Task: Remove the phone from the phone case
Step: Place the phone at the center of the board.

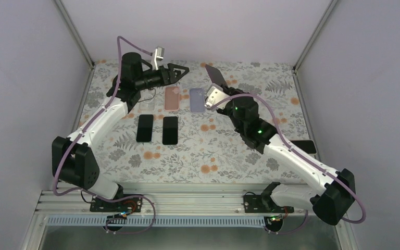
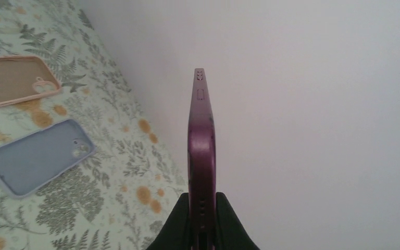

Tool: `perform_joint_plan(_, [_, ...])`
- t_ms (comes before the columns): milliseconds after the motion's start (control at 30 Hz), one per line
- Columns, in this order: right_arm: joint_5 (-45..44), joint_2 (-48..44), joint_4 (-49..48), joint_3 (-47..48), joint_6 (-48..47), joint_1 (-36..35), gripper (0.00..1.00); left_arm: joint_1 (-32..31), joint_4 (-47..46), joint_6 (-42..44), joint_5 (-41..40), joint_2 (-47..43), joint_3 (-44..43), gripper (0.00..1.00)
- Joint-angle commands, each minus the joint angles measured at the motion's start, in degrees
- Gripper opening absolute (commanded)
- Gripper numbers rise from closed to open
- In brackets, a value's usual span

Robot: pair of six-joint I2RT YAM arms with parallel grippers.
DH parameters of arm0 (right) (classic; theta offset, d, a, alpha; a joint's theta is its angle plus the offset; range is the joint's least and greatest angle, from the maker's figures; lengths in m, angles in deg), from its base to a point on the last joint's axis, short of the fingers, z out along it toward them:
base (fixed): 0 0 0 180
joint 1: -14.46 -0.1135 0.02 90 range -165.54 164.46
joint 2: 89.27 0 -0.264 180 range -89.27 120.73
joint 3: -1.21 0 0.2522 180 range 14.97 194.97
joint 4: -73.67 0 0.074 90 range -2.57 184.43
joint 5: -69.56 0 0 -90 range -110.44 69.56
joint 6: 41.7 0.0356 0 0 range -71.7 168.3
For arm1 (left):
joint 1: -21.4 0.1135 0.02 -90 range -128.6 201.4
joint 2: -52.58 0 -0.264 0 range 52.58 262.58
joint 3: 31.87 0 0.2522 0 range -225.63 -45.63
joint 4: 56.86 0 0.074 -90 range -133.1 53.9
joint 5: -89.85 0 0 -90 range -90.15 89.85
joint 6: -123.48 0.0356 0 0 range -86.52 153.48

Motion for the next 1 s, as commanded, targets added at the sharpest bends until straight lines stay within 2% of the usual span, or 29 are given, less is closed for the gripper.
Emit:
perform_joint_plan(0, [-8.88, 1.17, -15.16, -1.82, -10.26, -2.77, 0.04, 0.03, -6.13, -6.46, 5.65, 0.24, 2.78, 0.84])
perform_joint_plan(133, [-11.75, 2.01, -23.41, -5.78, -18.03, -4.89, 0.04, 0.05, -9.62, -9.91, 7.73, 1.04, 4.01, 0.91])
perform_joint_plan(300, [-14.11, 2.97, -35.79, -11.36, -28.75, -6.88, 0.04, 0.01, -12.73, -12.44, 9.27, 1.67, 5.05, 0.93])
perform_joint_plan(533, [-14.67, 3.87, -41.95, -12.71, -32.96, -8.85, 0.04, -1.28, -12.95, -13.36, 9.53, 3.92, 4.62, 0.92])
perform_joint_plan(800, [-14.49, 4.98, -49.5, -16.07, -38.85, -11.4, 0.04, -5.05, -10.09, -9.7, 8.79, 6.09, 2.05, 0.87])
perform_joint_plan(967, [-14.01, 5.31, -53.12, -17.75, -42.45, -12.23, 0.04, -6.21, -10.82, -9.63, 9.24, 6.79, 1.55, 0.78])
